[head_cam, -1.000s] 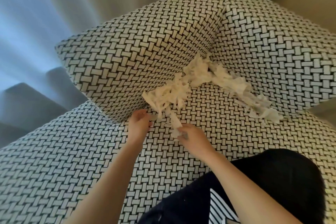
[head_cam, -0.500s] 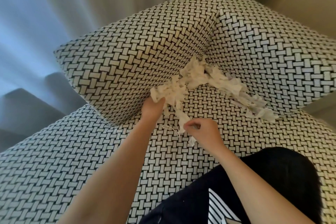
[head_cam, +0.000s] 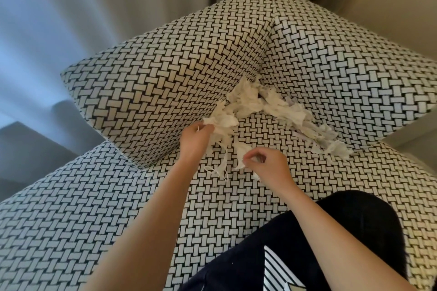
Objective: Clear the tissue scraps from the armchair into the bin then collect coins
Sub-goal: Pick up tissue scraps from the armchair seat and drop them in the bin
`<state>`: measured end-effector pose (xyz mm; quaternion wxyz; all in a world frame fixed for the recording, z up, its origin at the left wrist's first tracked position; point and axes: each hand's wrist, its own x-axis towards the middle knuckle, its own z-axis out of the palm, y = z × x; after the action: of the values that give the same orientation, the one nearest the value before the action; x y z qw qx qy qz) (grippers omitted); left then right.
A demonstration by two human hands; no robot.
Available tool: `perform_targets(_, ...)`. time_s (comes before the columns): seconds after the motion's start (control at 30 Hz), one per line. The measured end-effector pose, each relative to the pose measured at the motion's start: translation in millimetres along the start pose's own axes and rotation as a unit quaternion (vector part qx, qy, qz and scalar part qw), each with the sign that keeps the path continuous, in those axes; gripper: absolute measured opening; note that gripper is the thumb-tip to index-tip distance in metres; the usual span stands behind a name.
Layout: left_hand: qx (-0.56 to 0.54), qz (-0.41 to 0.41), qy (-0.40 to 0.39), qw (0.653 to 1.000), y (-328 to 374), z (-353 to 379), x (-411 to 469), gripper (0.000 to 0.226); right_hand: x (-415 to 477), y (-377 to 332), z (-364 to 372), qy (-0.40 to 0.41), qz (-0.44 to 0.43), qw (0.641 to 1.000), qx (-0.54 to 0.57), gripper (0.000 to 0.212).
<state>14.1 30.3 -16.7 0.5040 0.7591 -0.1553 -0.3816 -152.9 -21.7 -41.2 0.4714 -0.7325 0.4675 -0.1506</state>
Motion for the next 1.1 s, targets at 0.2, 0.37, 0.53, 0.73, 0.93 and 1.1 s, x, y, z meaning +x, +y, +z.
perform_targets(0.2,0.056,0.03,-0.032,0.997,6.3,-6.9,-4.1,0.025,1.8,-1.0,-12.4,0.046,-0.016,0.999,0.013,0.012)
perform_targets(0.37,0.24,0.132,-0.14,0.952,14.6,-9.2,0.2,0.03,0.8,-1.7,-23.2,0.076,-0.015,0.997,0.022,0.022)
perform_targets(0.53,0.268,0.166,-0.2,0.928,24.8,8.9,-2.6,0.033,-5.0,-0.1,-35.3,0.101,-0.023,0.994,0.037,0.032)
perform_targets(0.73,0.244,0.194,-0.242,0.919,43.1,43.1,-21.0,0.035,-15.0,2.2,-69.9,0.12,-0.039,0.991,0.045,0.054)
perform_targets(0.93,0.288,0.25,-0.297,0.875,76.4,88.3,-49.9,0.035,-28.4,1.9,-126.4,0.096,-0.039,0.995,0.006,0.063)
perform_targets(1.1,0.314,0.286,-0.359,0.831,99.8,136.7,-76.0,0.038,-47.4,11.8,-176.6,0.129,-0.053,0.99,-0.033,0.046)
